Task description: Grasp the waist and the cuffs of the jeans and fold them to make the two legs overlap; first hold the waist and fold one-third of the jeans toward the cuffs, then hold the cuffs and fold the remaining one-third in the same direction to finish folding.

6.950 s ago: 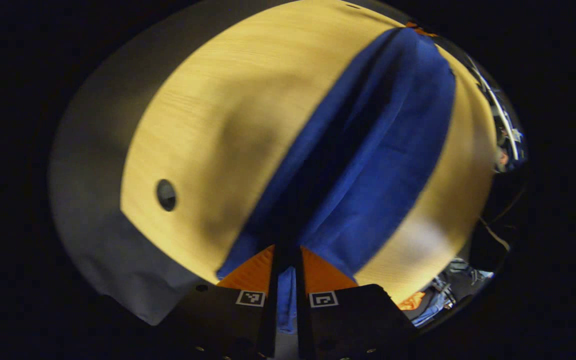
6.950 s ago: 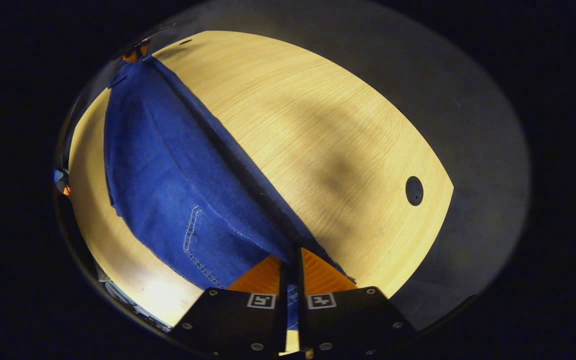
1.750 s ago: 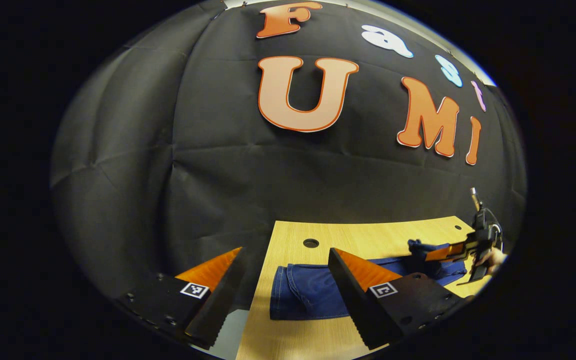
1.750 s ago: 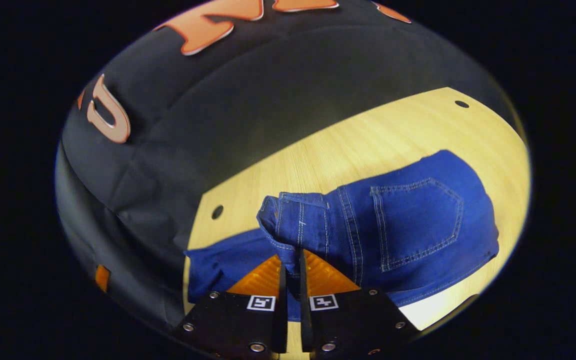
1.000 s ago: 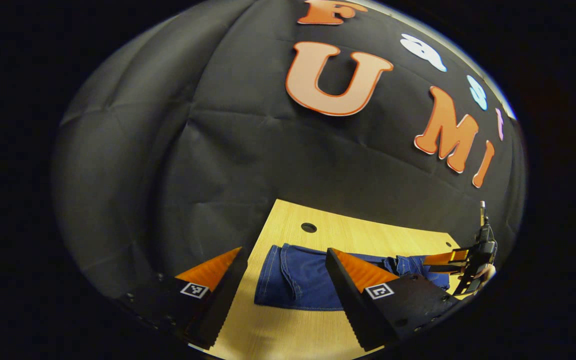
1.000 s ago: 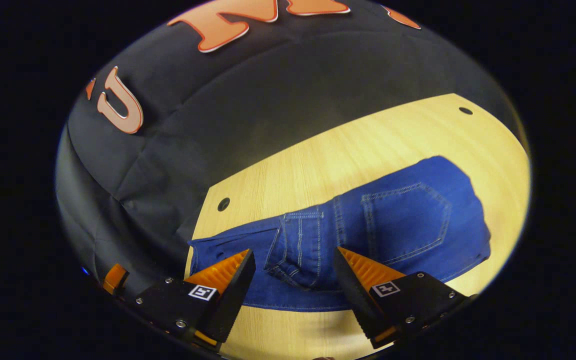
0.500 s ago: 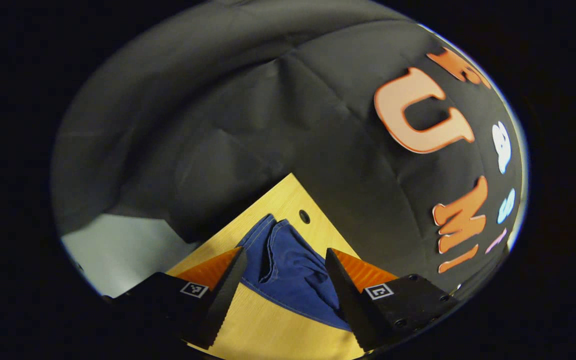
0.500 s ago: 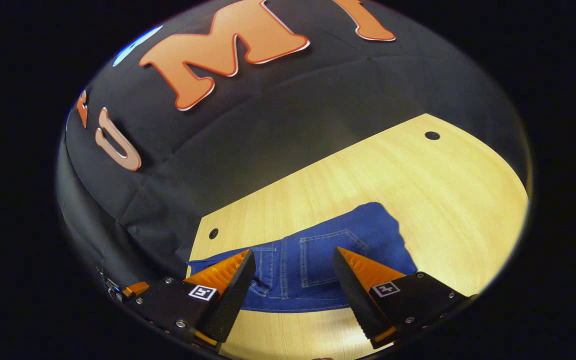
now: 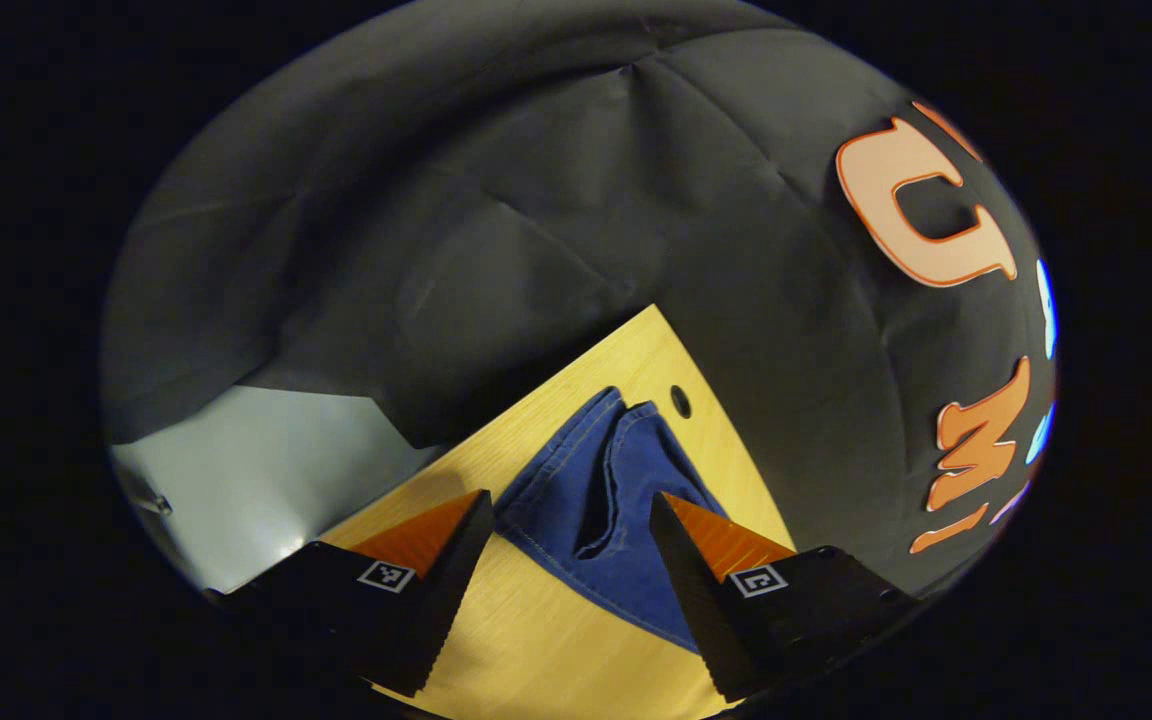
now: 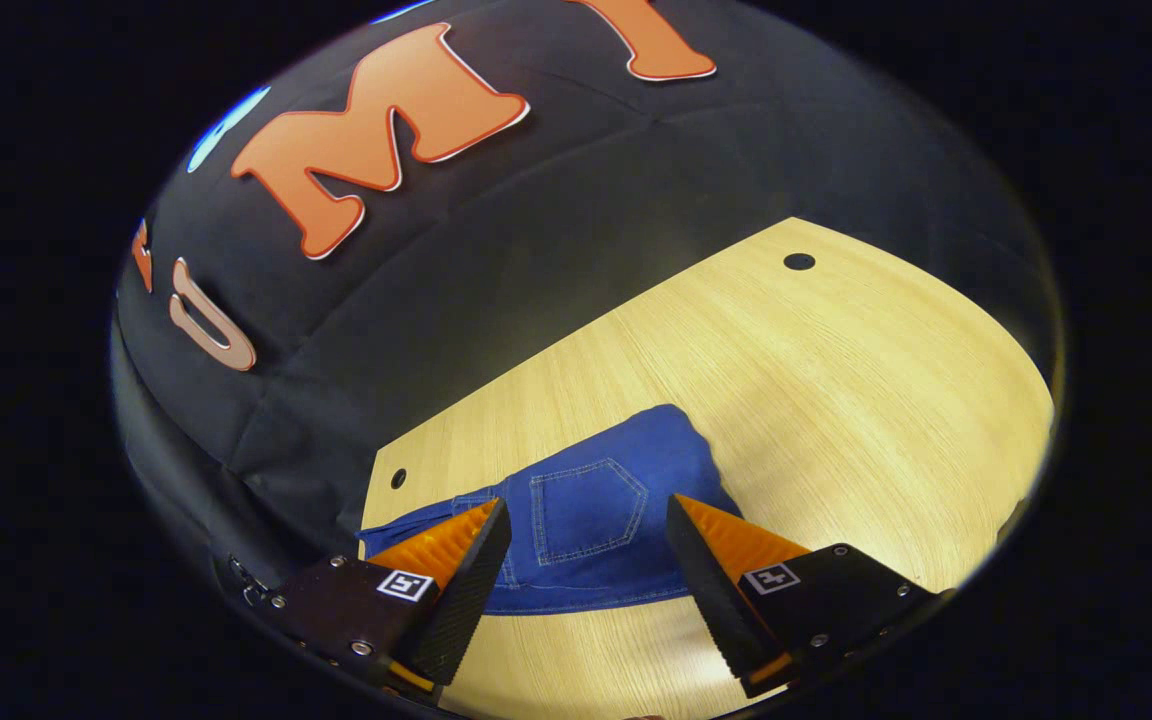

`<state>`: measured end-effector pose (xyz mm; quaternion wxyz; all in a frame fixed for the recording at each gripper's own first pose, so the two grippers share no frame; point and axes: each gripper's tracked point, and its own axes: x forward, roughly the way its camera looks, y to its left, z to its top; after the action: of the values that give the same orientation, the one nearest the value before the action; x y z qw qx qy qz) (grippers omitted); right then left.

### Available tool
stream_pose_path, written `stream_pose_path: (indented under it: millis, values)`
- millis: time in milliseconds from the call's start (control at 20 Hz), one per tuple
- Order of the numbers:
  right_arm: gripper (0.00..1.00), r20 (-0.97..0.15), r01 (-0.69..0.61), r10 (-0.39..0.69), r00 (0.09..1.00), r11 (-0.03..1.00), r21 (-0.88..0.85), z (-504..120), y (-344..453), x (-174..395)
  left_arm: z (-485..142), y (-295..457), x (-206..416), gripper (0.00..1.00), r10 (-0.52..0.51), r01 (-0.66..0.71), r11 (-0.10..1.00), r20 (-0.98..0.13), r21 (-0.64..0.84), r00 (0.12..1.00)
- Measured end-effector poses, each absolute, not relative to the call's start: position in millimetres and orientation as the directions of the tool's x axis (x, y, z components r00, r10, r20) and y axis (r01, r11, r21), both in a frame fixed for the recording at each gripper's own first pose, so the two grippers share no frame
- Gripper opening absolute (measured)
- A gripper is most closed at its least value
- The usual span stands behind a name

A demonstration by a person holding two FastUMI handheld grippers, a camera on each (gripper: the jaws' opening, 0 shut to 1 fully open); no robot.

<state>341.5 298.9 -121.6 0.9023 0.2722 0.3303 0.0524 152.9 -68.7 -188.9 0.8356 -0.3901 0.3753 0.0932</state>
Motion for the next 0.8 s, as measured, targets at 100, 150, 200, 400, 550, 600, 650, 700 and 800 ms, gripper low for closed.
stream_pose_path:
  millis: [100, 150, 200, 400, 550, 600, 650, 700, 800]
  values:
    - [0.97, -0.573, 0.106, 0.263, 0.776, 0.841, 0.531, -123.1, 292.4, 340.7, -198.4, -70.5, 151.5, 0.98, -0.15, -0.455, 0.682, -0.718, -0.573, 0.68]
    - [0.97, -0.576, 0.115, 0.258, 0.775, 0.84, 0.531, -124.5, 291.2, 340.3, -208.3, -74.2, 154.0, 0.98, -0.153, -0.461, 0.683, -0.729, -0.566, 0.667]
    - [0.97, -0.579, 0.121, 0.256, 0.774, 0.838, 0.533, -125.4, 290.6, 340.0, -215.2, -77.4, 154.9, 0.98, -0.159, -0.466, 0.681, -0.736, -0.565, 0.658]
    - [0.97, -0.586, 0.132, 0.257, 0.768, 0.832, 0.538, -127.1, 289.2, 341.0, -223.6, -101.5, 168.4, 0.98, -0.225, -0.434, 0.638, -0.693, -0.636, 0.685]
    - [0.97, -0.595, 0.14, 0.256, 0.762, 0.832, 0.537, -129.6, 287.0, 342.7, -224.3, -132.0, 184.2, 0.98, -0.29, -0.385, 0.628, -0.663, -0.676, 0.69]
    - [0.97, -0.599, 0.144, 0.256, 0.759, 0.83, 0.539, -130.1, 287.2, 342.5, -226.3, -139.6, 190.7, 0.98, -0.292, -0.374, 0.635, -0.658, -0.676, 0.694]
    - [0.97, -0.601, 0.151, 0.256, 0.757, 0.827, 0.541, -131.0, 285.1, 342.1, -229.2, -143.2, 197.6, 0.98, -0.278, -0.367, 0.649, -0.656, -0.667, 0.702]
    - [0.97, -0.605, 0.16, 0.255, 0.755, 0.823, 0.546, -131.6, 283.4, 341.8, -231.1, -142.4, 205.1, 0.98, -0.248, -0.37, 0.664, -0.658, -0.65, 0.711]
    - [0.97, -0.608, 0.175, 0.253, 0.753, 0.813, 0.556, -132.5, 280.3, 341.5, -233.1, -145.0, 227.4, 0.98, -0.196, -0.381, 0.669, -0.646, -0.638, 0.738]
